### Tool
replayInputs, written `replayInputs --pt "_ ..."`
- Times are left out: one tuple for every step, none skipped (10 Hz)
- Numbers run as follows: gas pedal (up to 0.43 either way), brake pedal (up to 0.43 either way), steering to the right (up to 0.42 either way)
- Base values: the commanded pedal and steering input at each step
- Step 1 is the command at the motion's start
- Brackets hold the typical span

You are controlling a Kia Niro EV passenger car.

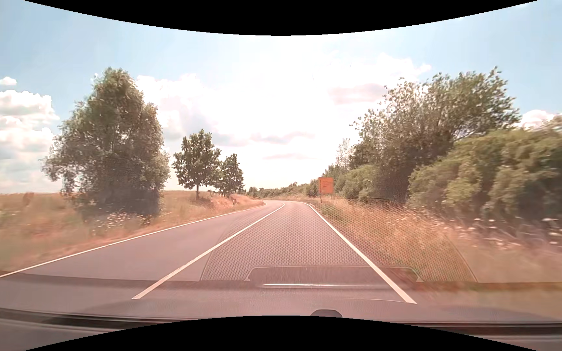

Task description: Follow the waypoints while adhering to traffic rules and regulations

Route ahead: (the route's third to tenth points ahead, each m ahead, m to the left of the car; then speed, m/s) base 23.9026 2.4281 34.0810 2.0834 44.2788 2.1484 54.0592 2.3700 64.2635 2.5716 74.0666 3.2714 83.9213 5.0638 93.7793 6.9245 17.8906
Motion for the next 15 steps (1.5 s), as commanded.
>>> replayInputs --pt "0.059 0.000 0.004" --pt "0.059 0.000 0.004" --pt "0.059 0.000 0.003" --pt "0.059 0.000 -0.001" --pt "0.059 0.000 -0.008" --pt "0.059 0.000 -0.011" --pt "0.059 0.000 -0.012" --pt "0.059 0.000 -0.012" --pt "0.059 0.000 -0.012" --pt "0.059 0.000 -0.012" --pt "0.059 0.000 -0.011" --pt "0.059 0.000 -0.011" --pt "0.059 0.000 -0.011" --pt "0.059 0.000 -0.012" --pt "0.059 0.000 -0.012"
